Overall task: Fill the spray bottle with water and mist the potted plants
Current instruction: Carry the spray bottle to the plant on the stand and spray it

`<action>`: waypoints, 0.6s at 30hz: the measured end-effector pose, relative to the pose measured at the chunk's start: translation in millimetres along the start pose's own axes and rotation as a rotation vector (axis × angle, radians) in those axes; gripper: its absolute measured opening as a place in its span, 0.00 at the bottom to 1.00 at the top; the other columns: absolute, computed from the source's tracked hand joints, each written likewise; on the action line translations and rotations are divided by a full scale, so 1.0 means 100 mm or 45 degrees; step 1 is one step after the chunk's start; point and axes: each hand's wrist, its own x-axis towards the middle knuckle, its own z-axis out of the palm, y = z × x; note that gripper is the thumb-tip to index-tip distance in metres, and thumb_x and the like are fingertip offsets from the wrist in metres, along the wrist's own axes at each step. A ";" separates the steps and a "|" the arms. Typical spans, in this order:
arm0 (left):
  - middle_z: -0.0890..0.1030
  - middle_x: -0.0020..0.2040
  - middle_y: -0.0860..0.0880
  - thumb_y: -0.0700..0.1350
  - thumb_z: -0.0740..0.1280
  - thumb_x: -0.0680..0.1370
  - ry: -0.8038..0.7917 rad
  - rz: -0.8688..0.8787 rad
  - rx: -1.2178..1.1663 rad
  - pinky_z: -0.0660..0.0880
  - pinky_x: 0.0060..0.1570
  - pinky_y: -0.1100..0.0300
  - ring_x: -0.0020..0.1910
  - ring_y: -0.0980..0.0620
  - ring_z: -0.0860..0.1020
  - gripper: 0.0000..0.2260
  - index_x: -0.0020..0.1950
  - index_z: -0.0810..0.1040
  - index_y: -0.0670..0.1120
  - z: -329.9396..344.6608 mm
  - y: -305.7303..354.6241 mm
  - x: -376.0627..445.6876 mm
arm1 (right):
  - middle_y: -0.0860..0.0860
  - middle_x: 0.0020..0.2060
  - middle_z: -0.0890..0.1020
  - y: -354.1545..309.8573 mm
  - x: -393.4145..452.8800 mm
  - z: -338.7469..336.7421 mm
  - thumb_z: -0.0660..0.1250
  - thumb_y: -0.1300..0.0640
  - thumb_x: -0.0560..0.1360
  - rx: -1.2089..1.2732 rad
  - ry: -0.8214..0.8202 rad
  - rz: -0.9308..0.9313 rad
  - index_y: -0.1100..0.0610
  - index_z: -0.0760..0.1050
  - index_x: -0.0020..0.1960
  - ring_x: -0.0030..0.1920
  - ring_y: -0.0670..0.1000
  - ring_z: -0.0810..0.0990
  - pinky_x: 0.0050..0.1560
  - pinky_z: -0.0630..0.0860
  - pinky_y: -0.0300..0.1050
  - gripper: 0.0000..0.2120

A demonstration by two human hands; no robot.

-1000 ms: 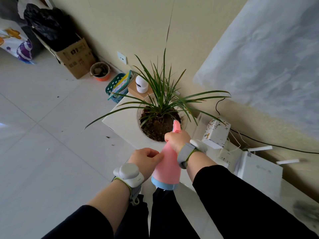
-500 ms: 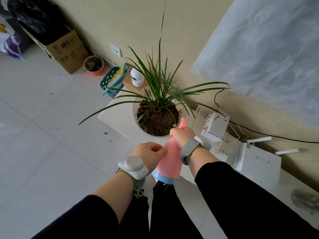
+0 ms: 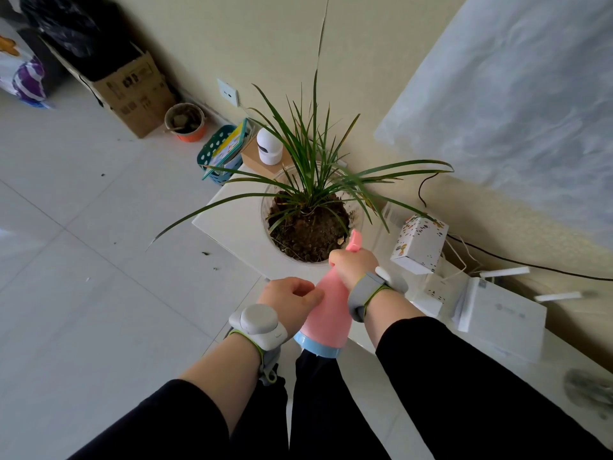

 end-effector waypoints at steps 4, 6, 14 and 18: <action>0.79 0.40 0.62 0.53 0.70 0.74 0.019 0.015 -0.003 0.71 0.45 0.63 0.42 0.59 0.78 0.11 0.54 0.83 0.51 -0.03 0.07 0.02 | 0.50 0.22 0.63 -0.11 -0.01 -0.05 0.62 0.61 0.67 -0.008 0.006 -0.010 0.54 0.60 0.28 0.23 0.52 0.61 0.25 0.56 0.43 0.14; 0.78 0.40 0.62 0.53 0.70 0.74 0.027 0.027 0.003 0.71 0.44 0.63 0.41 0.59 0.77 0.11 0.54 0.83 0.51 -0.04 0.11 0.03 | 0.50 0.22 0.62 -0.15 -0.01 -0.08 0.62 0.62 0.67 -0.001 0.009 0.012 0.54 0.59 0.27 0.23 0.52 0.60 0.25 0.56 0.43 0.14; 0.79 0.41 0.60 0.54 0.69 0.74 0.032 0.059 0.024 0.70 0.36 0.69 0.39 0.61 0.77 0.12 0.55 0.82 0.51 -0.06 0.16 0.00 | 0.50 0.22 0.60 -0.19 -0.05 -0.11 0.62 0.62 0.68 0.022 0.002 -0.012 0.54 0.58 0.28 0.23 0.51 0.59 0.26 0.55 0.42 0.15; 0.79 0.40 0.62 0.54 0.70 0.74 0.032 0.031 0.005 0.69 0.35 0.69 0.39 0.63 0.77 0.10 0.52 0.82 0.52 -0.06 0.12 -0.04 | 0.50 0.23 0.62 -0.18 -0.08 -0.07 0.62 0.62 0.69 0.038 -0.005 0.014 0.55 0.61 0.29 0.23 0.51 0.61 0.25 0.56 0.42 0.13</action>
